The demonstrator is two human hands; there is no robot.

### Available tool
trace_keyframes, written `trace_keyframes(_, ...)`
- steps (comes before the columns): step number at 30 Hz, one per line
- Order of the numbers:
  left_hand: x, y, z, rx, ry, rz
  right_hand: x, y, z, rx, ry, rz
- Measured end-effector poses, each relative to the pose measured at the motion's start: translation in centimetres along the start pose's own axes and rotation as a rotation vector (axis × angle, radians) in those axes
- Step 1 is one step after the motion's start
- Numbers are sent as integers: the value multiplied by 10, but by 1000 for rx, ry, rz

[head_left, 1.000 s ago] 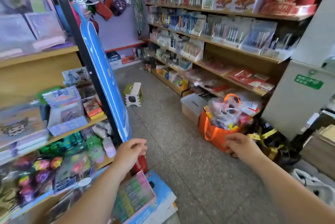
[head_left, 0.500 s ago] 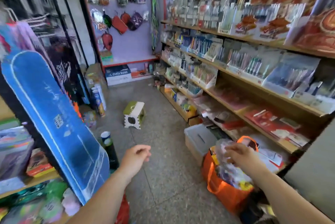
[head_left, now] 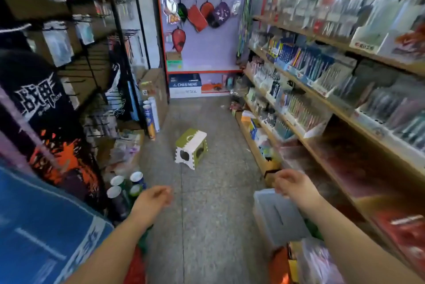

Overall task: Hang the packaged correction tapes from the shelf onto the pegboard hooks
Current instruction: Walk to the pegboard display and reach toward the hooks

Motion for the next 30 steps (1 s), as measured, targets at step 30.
trace_keyframes(30, -83, -538, -105, -207, 209, -463, 248, -656, 208, -51, 39, 477)
Point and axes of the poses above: each hand's wrist, its own y-axis away from the middle knuckle, its own x-axis out of the palm, z = x × y, the point moved 8 cm from there along -y, towards the middle knuckle, and after that the axes turned 1 degree about z, right-handed, at the moved point
